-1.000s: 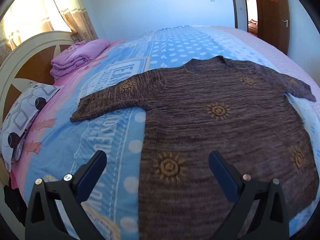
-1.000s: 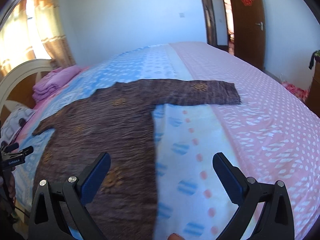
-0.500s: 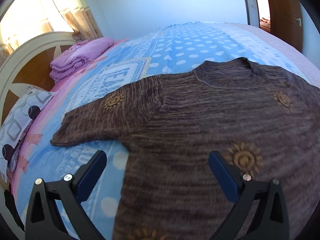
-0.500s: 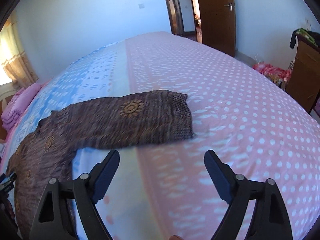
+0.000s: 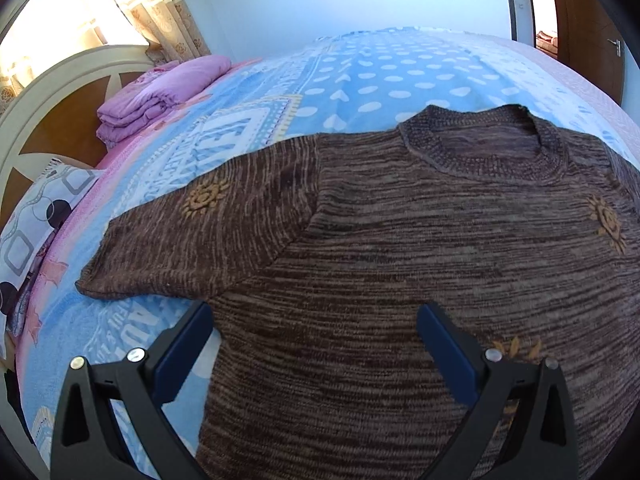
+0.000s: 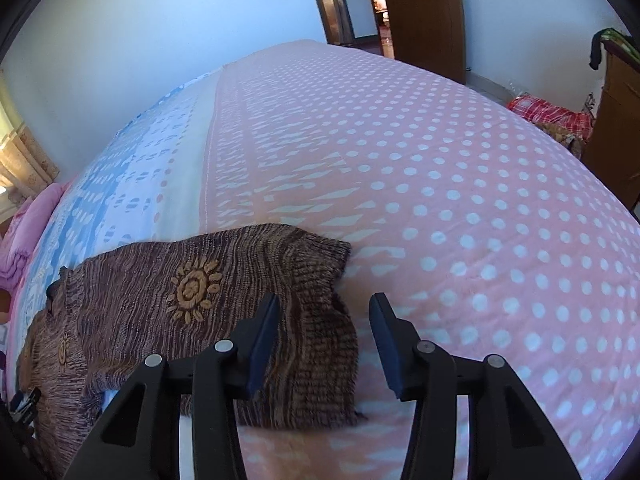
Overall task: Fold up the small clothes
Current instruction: 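Grasp the sweater sleeve cuff with the right tool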
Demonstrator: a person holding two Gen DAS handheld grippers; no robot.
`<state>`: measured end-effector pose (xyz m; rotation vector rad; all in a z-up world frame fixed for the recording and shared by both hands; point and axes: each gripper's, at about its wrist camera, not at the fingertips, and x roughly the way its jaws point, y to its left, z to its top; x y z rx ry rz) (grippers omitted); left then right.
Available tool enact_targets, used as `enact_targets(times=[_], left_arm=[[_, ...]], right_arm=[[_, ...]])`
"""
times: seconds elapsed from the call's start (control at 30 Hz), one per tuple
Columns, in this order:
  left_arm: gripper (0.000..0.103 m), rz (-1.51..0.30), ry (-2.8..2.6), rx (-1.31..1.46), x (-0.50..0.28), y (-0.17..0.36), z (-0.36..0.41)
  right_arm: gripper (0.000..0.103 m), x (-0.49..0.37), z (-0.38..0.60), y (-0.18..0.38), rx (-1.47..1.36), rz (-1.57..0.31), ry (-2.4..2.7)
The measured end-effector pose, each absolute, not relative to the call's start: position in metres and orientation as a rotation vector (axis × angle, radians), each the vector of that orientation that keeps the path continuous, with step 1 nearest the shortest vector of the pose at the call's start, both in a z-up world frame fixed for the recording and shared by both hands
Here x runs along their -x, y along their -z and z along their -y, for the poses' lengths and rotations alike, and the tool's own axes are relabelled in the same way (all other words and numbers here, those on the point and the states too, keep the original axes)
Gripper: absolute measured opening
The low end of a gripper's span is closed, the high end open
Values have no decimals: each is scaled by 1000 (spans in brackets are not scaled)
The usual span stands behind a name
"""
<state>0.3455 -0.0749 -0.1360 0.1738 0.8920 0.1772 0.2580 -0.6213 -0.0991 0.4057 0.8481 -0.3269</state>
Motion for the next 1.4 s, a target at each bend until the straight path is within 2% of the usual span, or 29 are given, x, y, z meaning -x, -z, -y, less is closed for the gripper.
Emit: enact_targets(times=[0.03, 0.07, 0.1, 0.13, 0.3, 0.5, 0.93, 1.23, 1.4], left_arm=[[103, -896, -176, -172, -347, 137, 75], [103, -898, -176, -172, -348, 138, 76], [103, -898, -175, -174, -348, 139, 77], [103, -897, -172, -174, -348, 139, 78], [103, -894, -146, -142, -346, 133, 75], [103, -875, -116, -101, -339, 123, 73], [103, -860, -66, -33, -330, 116, 58], [103, -860, -46, 2, -327, 120, 44], [103, -873, -44, 19, -327, 127, 35]], right_arm=[[45, -261, 620, 101, -388, -857, 320], [31, -264, 618, 102, -373, -865, 320], [11, -266, 618, 102, -357, -872, 323], [6, -268, 616, 102, -363, -872, 316], [5, -273, 606, 84, -348, -847, 311], [5, -267, 586, 34, -306, -780, 280], [4, -282, 487, -54, -161, -748, 149], [4, -307, 385, -75, -76, -766, 2], [4, -330, 327, -66, -52, -781, -81]])
